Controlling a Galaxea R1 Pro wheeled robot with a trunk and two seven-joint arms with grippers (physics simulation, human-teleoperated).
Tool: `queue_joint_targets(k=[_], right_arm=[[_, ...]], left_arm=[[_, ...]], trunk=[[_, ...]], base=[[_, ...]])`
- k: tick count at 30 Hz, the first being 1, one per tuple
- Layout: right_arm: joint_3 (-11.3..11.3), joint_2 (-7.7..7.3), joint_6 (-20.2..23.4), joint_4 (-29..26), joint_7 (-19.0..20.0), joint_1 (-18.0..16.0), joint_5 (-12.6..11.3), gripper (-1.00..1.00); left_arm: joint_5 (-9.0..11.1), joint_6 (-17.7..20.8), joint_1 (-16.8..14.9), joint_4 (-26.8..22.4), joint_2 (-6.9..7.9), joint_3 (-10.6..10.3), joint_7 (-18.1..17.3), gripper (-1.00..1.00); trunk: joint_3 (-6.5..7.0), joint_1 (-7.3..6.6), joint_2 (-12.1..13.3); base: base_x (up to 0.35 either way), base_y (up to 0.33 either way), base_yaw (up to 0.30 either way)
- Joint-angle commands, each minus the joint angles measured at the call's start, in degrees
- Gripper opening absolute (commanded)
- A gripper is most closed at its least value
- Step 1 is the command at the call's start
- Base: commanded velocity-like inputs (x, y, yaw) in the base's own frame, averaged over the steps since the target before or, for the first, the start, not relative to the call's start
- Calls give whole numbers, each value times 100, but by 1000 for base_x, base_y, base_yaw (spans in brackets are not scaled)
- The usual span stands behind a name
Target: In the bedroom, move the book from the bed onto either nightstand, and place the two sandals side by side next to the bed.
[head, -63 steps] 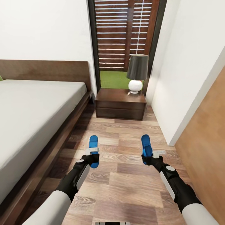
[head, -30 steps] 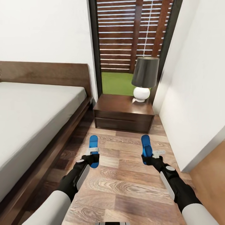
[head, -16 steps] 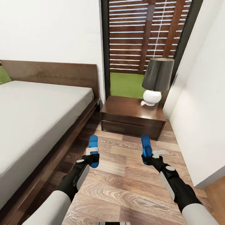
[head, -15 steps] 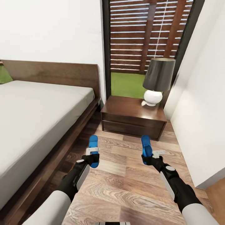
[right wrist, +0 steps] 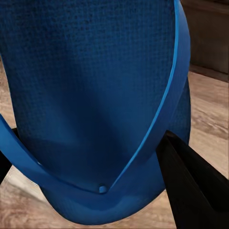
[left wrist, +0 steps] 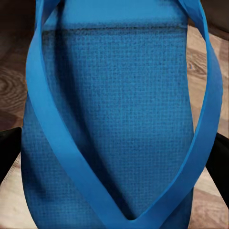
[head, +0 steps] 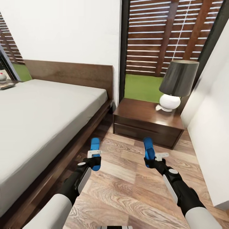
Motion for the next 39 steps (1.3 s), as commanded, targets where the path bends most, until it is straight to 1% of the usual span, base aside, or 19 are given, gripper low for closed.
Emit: queue_joint_targets(k=[1,12,18,29,39], right_arm=[[13,-7,31,-10,-9,0,-61,-100],[14,-7,31,-10,-8,0,-61,-100],[13,-7,31,-10,-8,0,-61,-100],[13,-7,31,-10,-10,0,-61,-100],[13,-7,31,-10,-8,0,-61,-100]], left_arm=[[60,23,-3,-8,2,-21,45,-100],[60,23,-1,-8,2,-21,45,-100],[60,23,-3,-8,-5,-21,45,-100],[68,23,-2,-8,2,-21,54,-100],[68,23,-3,-8,2,-21,54,-100]], trunk=[[-5,0,-2],[-5,0,-2],[4,0,-2],[79,0,-2],[155,0,-2]], base=[[153,-150,240],[146,-201,240],[41,-67,242],[1,-15,190],[0,-257,155]])
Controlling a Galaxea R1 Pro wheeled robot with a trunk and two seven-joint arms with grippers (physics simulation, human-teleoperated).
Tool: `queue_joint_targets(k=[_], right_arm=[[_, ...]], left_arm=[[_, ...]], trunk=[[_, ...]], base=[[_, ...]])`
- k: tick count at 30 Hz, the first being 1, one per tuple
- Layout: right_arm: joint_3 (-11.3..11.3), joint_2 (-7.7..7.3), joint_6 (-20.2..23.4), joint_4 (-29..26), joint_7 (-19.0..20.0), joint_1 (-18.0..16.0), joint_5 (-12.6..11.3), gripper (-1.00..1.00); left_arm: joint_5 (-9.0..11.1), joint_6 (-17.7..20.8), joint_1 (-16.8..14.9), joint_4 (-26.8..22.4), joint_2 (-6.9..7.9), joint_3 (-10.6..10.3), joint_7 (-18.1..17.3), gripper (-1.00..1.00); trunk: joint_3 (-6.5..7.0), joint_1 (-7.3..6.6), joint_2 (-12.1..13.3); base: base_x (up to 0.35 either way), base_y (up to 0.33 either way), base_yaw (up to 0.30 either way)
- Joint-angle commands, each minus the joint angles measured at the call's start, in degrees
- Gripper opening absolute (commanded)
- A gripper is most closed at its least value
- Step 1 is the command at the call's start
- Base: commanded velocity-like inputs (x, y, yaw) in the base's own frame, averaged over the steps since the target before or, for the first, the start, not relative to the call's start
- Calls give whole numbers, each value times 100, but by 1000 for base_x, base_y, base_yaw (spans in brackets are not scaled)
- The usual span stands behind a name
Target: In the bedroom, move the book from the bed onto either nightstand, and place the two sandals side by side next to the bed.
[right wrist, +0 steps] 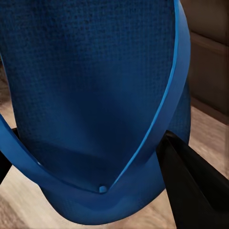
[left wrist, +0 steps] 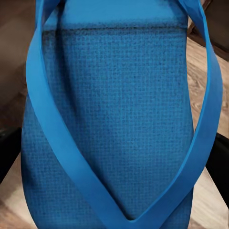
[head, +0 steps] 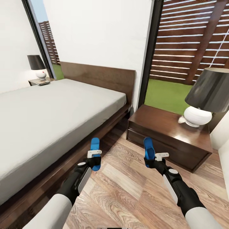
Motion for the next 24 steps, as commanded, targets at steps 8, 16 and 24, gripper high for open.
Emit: queue_joint_targets(k=[8,16,24], right_arm=[[15,-6,30,-8,-12,-1,-60,-100],[14,-6,31,-8,-10,-1,-58,-100],[37,-46,80,-272,47,-218,0,-100]], left_arm=[[61,23,-1,-9,3,-21,45,-100],[61,23,-3,-9,3,-21,44,-100],[67,-48,255,-262,266,22,20,-100]], trunk=[[57,-1,-2],[96,-1,-2],[96,-1,-2]], base=[[0,-32,141],[0,0,90],[0,0,0]])
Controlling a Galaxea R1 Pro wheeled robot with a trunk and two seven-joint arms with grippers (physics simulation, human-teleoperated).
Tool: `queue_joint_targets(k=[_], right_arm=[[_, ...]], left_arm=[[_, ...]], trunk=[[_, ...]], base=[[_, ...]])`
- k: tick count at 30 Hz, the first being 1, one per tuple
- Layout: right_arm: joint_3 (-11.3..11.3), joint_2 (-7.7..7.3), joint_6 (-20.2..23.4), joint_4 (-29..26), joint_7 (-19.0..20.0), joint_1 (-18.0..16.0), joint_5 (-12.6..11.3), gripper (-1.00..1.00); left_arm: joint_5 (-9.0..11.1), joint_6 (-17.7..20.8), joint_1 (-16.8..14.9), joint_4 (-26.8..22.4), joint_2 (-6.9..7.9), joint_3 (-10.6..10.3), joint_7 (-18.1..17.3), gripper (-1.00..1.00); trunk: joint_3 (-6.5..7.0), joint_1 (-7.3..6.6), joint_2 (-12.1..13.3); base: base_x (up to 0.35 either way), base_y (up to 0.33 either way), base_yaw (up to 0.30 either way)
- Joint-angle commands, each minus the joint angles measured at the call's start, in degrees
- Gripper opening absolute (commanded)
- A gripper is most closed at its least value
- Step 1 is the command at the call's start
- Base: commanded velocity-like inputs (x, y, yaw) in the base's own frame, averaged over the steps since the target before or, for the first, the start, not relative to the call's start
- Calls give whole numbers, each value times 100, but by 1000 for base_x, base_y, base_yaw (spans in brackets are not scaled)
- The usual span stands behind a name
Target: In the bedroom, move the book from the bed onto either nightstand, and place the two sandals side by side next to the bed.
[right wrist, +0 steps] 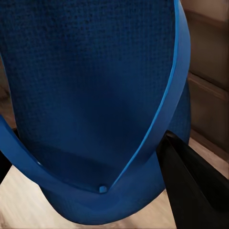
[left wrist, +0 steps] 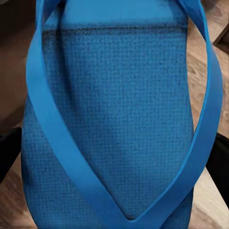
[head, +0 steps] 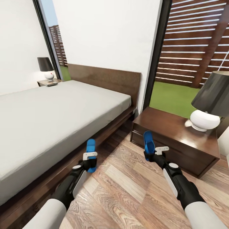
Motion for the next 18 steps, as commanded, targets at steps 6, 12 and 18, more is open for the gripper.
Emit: queue_joint_targets(k=[6,12,18], right_arm=[[15,-11,225,-202,-27,36,-42,-100],[16,-18,414,-363,-16,49,-36,-100],[16,-19,414,-362,-16,49,-35,-100]], left_arm=[[80,17,102,-202,200,-4,60,-100],[59,14,110,-346,223,-3,53,-100],[50,9,110,-346,229,-3,56,-100]], trunk=[[-5,-1,-2],[-5,-1,-2],[-5,-1,-2]], base=[[0,0,0],[0,0,3],[0,0,237]])
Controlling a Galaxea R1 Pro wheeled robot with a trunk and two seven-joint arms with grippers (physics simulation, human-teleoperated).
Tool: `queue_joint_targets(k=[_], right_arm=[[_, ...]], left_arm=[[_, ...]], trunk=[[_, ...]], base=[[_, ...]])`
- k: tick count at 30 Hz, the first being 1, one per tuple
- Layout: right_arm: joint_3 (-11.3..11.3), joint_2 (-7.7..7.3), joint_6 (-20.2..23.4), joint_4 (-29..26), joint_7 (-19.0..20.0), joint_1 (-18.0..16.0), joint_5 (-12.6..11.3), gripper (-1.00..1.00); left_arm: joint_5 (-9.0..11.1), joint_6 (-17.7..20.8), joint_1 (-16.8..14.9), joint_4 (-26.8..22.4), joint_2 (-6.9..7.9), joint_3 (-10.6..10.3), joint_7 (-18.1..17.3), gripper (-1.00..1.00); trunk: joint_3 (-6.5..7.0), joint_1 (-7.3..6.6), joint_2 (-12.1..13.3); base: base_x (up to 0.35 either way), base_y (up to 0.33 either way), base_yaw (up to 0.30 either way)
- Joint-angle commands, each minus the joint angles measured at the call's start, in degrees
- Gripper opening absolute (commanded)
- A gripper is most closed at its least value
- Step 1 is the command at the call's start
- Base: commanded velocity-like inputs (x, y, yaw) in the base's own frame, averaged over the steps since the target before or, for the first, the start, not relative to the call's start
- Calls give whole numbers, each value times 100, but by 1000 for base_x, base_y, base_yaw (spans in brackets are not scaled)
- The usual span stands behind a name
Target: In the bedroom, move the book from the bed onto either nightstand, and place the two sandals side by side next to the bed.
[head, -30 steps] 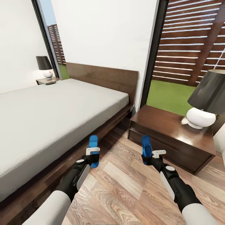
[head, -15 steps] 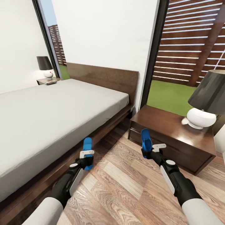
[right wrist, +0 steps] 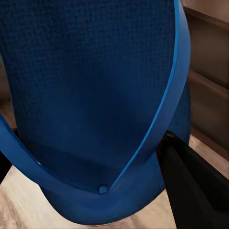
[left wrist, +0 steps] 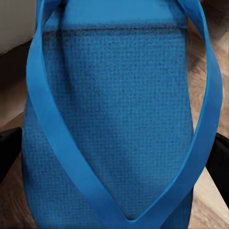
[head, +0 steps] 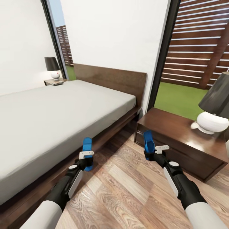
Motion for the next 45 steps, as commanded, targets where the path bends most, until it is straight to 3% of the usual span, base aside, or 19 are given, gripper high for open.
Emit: queue_joint_targets(k=[1,6,7,8,10,12,13,15,21,25,32,45], right_arm=[[9,-6,33,-11,-14,-1,-54,-100],[5,-12,-16,-8,-6,3,-54,-100],[3,-13,-137,-14,-3,11,-54,-100],[-5,-23,-734,-31,14,171,-61,-100],[-2,-23,-806,-54,17,229,-62,-100],[0,-22,-842,-65,18,283,-62,-100],[-9,-24,-912,-139,24,454,-63,-100],[-14,-24,-920,-220,24,552,-63,-100],[-8,-17,-932,-412,27,811,-85,-100],[-16,-15,-1132,-523,35,1068,-121,-100],[-33,-10,-1472,-1104,44,1815,-141,-100],[-27,2,-1496,-1173,45,1924,-149,-100]], left_arm=[[57,20,-4,-7,5,-20,50,-100],[51,18,-4,-3,10,-24,47,-100],[45,13,5,-9,10,-31,54,-100],[40,-355,80,-29,-8,-57,50,-100],[35,-462,185,-81,-15,-63,55,-100],[31,-511,324,-198,-17,-71,127,-100],[23,-684,702,-725,-13,-85,481,-100],[23,-736,809,-917,-24,-90,537,-100],[25,-780,948,-1053,-28,-189,594,-100],[36,-1017,1189,-1119,-46,-209,595,-100],[25,-1372,1931,-1550,5,-212,612,-100],[11,-1454,1983,-1363,-2,-235,621,-100]], trunk=[[-5,-1,-2],[-5,-1,-2],[-5,-1,-2],[-5,-1,-2],[-5,-1,-2],[-5,-1,-2],[-5,-1,-2],[-5,-1,-2],[-5,-1,-2],[-5,-1,-2],[-5,-1,-2],[-5,-1,-2]], base=[[0,0,275],[0,0,277],[0,0,278],[0,0,278],[0,0,277],[0,0,276],[0,0,275],[0,0,275],[0,0,275],[0,0,272],[0,0,239],[0,-148,272]])
